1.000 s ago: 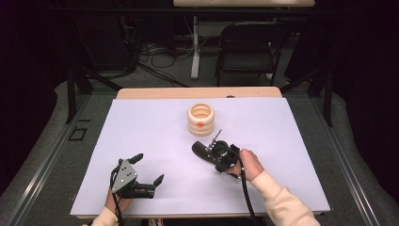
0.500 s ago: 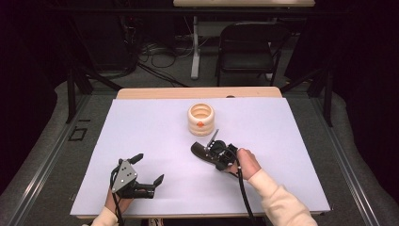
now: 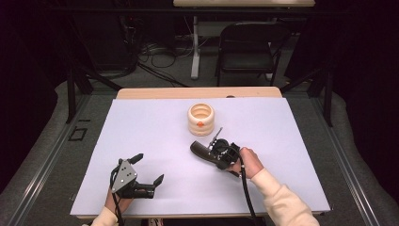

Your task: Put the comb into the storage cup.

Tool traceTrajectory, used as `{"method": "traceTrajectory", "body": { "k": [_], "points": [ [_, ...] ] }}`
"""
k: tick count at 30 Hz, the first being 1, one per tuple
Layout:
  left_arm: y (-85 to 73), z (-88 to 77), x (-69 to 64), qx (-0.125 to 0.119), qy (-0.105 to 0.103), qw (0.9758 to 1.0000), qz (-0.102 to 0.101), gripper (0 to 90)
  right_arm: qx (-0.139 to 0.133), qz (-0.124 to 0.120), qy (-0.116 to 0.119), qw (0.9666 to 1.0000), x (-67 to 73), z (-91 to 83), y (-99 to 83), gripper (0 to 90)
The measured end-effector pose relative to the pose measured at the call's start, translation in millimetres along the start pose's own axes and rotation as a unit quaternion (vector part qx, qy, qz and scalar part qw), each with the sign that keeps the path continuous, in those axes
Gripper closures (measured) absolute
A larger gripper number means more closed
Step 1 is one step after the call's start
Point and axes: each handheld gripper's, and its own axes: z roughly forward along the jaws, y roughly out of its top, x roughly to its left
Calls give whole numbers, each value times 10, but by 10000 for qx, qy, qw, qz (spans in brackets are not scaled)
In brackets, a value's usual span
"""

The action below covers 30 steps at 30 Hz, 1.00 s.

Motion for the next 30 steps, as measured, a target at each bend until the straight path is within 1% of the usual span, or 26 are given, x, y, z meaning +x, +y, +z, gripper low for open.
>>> {"method": "traceTrajectory", "body": {
  "k": [2,6,11,17,21,23,30],
  "points": [
    [1,-2,0,-3,0,10000,9,0,-44,-14,48,10000,5,-17,-9,723],
    [1,0,-1,2,-2,10000,4,0,-90,-24,69,9999,11,-52,-22,723],
    [1,-1,-1,3,-1,10000,11,0,-157,-45,50,9999,9,-71,-44,723],
    [0,-1,1,5,4,10000,0,0,-183,-31,67,9998,-9,-100,-95,723],
    [1,-1,0,-3,2,10000,-1,0,-267,-30,86,9996,-26,-134,-157,723],
    [1,-1,1,0,-3,10000,-1,0,-243,-44,100,9996,-30,-142,-166,723],
    [2,-3,1,-4,6,10000,5,0,-365,-5,112,9993,-63,-202,-240,723]
  ]
}}
